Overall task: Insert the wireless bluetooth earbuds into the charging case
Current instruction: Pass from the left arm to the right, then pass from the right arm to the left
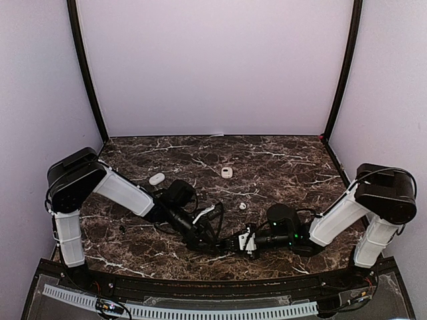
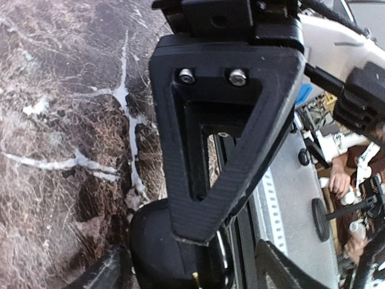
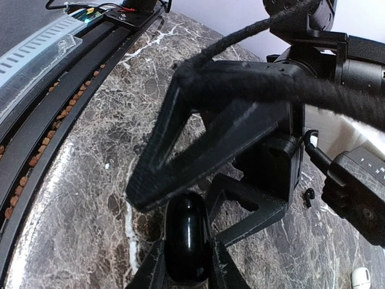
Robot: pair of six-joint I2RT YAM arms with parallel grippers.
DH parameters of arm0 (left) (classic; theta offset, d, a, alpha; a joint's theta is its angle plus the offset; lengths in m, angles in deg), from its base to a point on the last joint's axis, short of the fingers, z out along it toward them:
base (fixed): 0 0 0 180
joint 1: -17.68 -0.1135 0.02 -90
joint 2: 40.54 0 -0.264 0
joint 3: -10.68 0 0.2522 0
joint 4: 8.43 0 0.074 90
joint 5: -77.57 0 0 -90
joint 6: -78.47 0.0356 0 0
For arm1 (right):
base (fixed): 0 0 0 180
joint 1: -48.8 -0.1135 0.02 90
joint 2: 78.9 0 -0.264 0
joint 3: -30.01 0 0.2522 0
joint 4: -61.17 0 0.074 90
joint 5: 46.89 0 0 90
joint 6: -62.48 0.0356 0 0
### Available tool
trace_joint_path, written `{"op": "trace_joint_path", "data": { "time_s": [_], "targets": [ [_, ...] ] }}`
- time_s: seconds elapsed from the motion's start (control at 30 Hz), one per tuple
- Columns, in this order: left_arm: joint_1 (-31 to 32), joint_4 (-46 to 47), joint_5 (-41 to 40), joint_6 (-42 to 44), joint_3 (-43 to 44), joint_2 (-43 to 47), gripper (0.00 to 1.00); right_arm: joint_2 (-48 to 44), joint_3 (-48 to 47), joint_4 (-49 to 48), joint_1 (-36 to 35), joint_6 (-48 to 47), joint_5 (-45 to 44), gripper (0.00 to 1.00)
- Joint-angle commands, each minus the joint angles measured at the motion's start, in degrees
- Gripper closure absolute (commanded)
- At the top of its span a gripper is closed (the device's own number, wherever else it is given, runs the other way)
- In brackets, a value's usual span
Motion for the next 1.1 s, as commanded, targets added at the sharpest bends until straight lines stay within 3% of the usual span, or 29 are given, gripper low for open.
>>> {"op": "trace_joint_path", "data": {
  "time_s": [0.0, 0.1, 0.23, 0.5, 0.7, 0.8, 0.93, 1.07],
  "targets": [
    [0.41, 3.51, -1.09, 0.71, -2.02, 4.23, 0.13, -0.48, -0.99, -0.3, -0.28, 1.13, -1.29, 0.87],
    [0.4, 6.73, -3.36, 0.39, -4.41, 7.24, 0.05, -1.07, -0.56, -1.25, -0.32, 1.92, -1.4, 0.88],
    [0.4, 14.43, -8.76, 0.73, -10.91, 13.27, 0.03, -2.67, 1.18, -4.9, -0.15, 4.17, -2.29, 0.89],
    [0.4, 43.11, -28.41, 1.01, -29.0, 25.91, 0.01, -6.38, 5.65, -15.4, 1.16, 13.38, -3.83, 0.92],
    [0.4, 58.02, -40.54, -0.56, -39.61, 32.24, 0.01, -9.5, 2.34, -10.05, 1.44, 18.69, -5.27, 0.95],
    [0.4, 60.27, -47.4, -8.02, -43.67, 36.8, 0.01, -10.46, 0.8, -7.15, 1.5, 20.68, -5.28, 0.99],
    [0.4, 56.41, -51.64, -11.57, -45.89, 41.69, 0.01, -11.6, 1.08, -7.48, 1.53, 22.94, -3.39, 1.0],
    [0.2, 63.45, -59.55, -13.2, -49.18, 42.23, 0.01, -11.89, -0.36, -8.23, 1.53, 26.48, -6.51, 1.0]
  ]
}}
